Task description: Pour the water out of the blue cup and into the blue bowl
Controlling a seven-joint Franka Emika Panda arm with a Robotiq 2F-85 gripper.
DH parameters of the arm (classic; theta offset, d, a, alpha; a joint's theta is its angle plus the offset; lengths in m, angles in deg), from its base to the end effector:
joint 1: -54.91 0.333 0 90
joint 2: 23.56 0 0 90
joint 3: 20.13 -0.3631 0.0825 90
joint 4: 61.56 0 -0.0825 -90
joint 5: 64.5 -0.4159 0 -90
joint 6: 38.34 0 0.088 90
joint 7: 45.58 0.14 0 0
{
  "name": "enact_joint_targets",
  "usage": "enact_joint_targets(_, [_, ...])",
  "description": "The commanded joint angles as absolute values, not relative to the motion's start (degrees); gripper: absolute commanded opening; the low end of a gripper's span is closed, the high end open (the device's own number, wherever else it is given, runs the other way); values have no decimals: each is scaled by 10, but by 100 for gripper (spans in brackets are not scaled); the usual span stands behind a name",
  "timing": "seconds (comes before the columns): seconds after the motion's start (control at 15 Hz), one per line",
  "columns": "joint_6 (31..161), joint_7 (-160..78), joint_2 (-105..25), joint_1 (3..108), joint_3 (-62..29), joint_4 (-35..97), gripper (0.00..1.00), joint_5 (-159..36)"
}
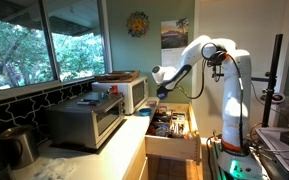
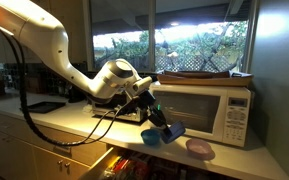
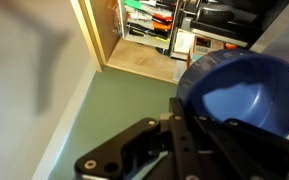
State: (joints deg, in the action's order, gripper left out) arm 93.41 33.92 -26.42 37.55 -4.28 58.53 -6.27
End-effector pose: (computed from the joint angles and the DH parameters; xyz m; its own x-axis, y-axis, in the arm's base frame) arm 0.4935 -0.3679 0.4296 0.2821 -0.6688 0.6879 -0.9573 -0.1496 0.2472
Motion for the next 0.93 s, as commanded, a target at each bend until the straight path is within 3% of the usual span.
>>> enact_joint_targets(0.0, [920, 348, -273, 381, -40, 576, 1, -86])
enact_joint_targets(0.87, [851, 317, -356, 368, -13, 446, 1, -518])
